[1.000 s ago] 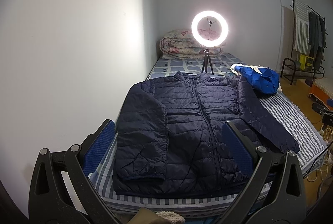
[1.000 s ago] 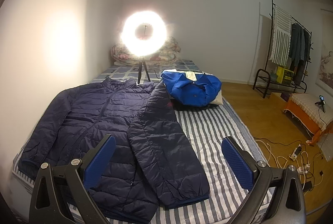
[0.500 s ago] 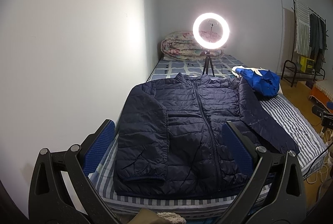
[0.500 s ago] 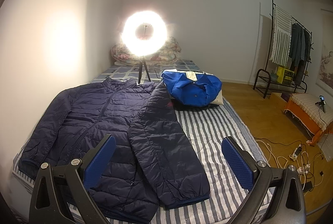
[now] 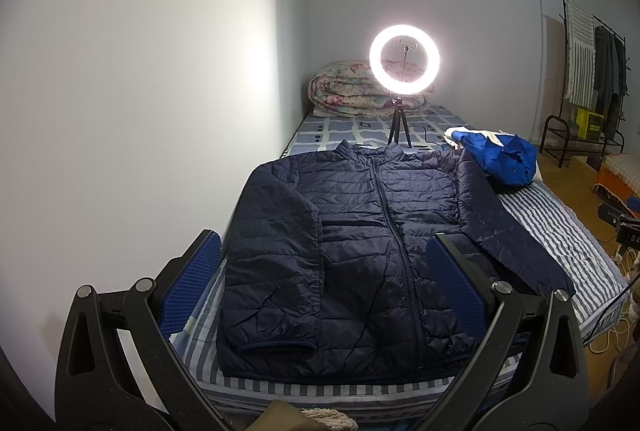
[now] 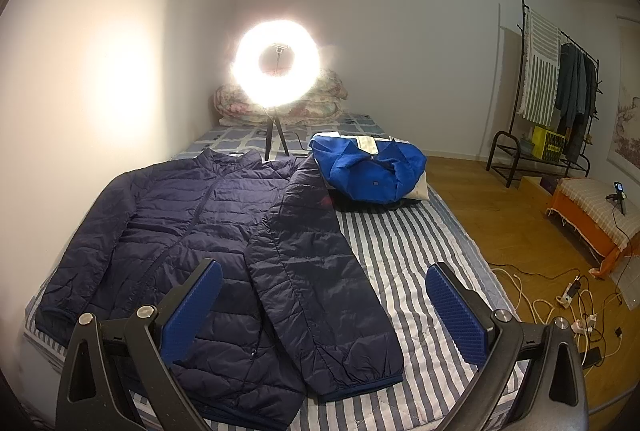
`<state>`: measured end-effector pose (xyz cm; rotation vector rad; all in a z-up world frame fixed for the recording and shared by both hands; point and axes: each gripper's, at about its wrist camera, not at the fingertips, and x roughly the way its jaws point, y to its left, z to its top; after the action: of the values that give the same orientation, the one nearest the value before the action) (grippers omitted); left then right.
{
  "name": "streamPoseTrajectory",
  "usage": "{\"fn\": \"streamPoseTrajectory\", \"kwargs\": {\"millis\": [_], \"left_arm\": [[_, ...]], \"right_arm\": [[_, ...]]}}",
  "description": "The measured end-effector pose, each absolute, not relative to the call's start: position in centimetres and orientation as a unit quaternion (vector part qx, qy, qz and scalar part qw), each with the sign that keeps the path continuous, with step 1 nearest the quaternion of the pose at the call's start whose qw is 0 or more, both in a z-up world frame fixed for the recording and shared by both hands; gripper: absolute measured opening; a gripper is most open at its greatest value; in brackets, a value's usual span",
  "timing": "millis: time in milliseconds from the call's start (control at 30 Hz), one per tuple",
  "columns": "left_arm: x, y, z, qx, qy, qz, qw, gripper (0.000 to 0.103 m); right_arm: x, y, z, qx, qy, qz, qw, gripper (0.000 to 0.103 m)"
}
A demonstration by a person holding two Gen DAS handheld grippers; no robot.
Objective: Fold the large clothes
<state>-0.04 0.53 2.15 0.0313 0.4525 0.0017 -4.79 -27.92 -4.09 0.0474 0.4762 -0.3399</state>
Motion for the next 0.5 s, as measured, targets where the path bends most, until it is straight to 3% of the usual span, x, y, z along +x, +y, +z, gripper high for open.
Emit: {"fn": "streamPoseTrajectory", "kwargs": {"millis": [500], "left_arm": [[-0.12,0.65,1.99,0.015,0.224,0.000,0.975,0.103]], "right_arm": [[-4.41,-27.58,-4.19,0.022,0.237,-0.164,0.957,0.103]]}}
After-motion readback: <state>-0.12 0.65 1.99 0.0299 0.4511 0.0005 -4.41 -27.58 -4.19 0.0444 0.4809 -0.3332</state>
